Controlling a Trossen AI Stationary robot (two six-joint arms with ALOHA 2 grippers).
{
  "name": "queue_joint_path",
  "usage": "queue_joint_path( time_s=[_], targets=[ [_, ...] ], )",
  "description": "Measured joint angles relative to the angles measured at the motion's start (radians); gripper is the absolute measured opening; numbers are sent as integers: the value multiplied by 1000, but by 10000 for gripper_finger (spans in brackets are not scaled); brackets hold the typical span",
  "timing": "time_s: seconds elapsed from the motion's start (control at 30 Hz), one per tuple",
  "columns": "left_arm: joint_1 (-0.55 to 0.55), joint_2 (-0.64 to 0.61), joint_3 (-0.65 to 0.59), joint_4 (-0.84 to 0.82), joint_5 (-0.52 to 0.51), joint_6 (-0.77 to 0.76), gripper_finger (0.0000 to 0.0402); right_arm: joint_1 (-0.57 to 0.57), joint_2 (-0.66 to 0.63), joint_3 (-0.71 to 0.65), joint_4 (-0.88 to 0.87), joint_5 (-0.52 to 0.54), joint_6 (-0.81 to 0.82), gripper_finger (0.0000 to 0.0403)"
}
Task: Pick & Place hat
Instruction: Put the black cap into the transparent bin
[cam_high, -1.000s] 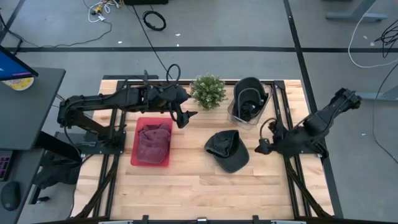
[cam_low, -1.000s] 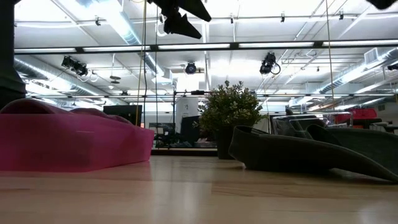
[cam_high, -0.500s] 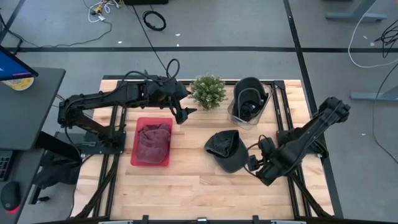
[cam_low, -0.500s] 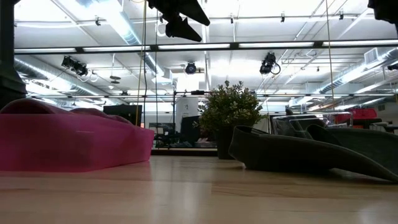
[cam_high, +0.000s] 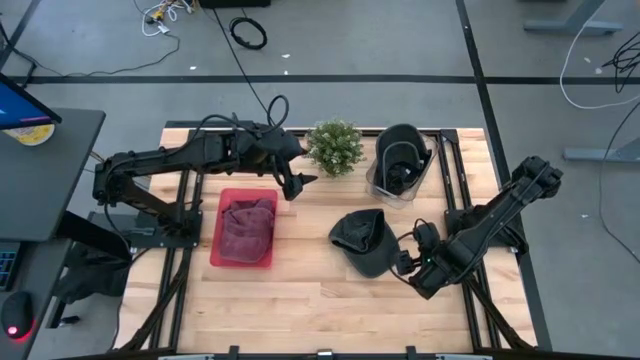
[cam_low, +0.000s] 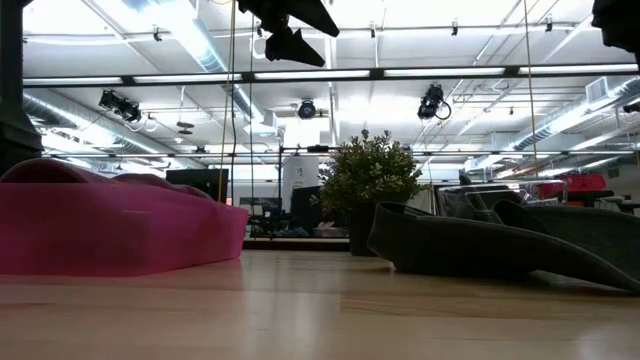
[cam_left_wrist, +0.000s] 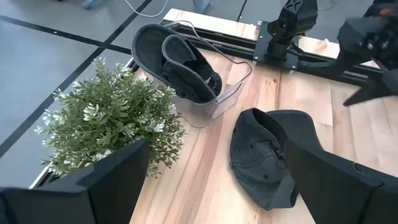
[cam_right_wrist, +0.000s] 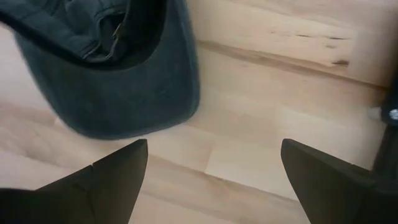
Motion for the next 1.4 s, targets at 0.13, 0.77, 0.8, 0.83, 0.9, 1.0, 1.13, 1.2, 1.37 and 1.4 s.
queue_joint_path(
  time_s=[0.13,0.77,0.8,0.83,0.9,1.0,1.13,1.2,1.37,1.4],
  targets=[
    [-9,0,0,24,0,-39,376,0,1,-52,102,40,-65,371],
    [-52,0,0,111,0,-103,376,-2,0,-445,713,145,-124,371],
    [-52,0,0,111,0,-104,376,-2,0,-457,721,149,-120,371],
    [-52,0,0,112,0,-104,376,-2,0,-469,741,155,-118,371],
    [-52,0,0,113,0,-104,376,-2,0,-498,816,168,-126,371],
    [-52,0,0,113,0,-106,376,-2,-3,-534,961,190,-181,369],
    [-52,0,0,114,0,-106,376,-2,-1,-538,999,201,-215,354],
    [-52,0,0,114,-1,-106,376,-3,0,-538,1009,207,-227,339],
    [-52,0,0,116,-4,-106,376,-10,0,-558,1002,202,-198,284],
    [-52,0,0,116,-4,-106,376,-11,-1,-567,1003,201,-182,269]
  ],
)
